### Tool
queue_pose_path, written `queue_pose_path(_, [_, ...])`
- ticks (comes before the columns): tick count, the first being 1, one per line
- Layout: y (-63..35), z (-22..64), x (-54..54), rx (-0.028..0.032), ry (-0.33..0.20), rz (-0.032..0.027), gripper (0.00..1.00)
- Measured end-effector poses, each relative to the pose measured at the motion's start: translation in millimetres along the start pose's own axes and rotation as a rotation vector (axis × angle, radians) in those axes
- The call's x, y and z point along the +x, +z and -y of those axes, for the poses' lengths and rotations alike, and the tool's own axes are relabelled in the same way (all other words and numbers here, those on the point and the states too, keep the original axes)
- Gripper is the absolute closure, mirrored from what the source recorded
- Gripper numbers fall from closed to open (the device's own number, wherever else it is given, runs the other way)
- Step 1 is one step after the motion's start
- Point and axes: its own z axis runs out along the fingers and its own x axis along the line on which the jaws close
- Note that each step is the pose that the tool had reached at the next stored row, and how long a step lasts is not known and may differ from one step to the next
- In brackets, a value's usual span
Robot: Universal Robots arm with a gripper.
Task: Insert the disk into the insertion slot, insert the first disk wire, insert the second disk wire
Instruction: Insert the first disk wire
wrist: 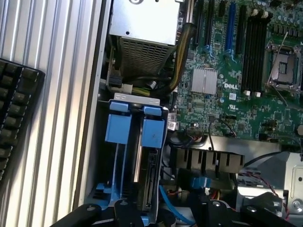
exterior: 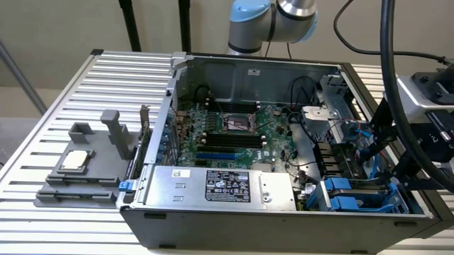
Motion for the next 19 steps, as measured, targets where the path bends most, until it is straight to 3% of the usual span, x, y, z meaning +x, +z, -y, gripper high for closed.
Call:
queue_pose_path(6, [0.7, -10.5, -2.4, -0.0007, -0.005, -0.0001, 0.47])
queue_pose_path(10, [0.1, -10.9, 1.8, -0.0008, -0.006, 0.0000, 0.47])
queue_pose_path(19, [-1.8, 5.5, 21.4, -0.0071, -0.005, 0.0080, 0.47])
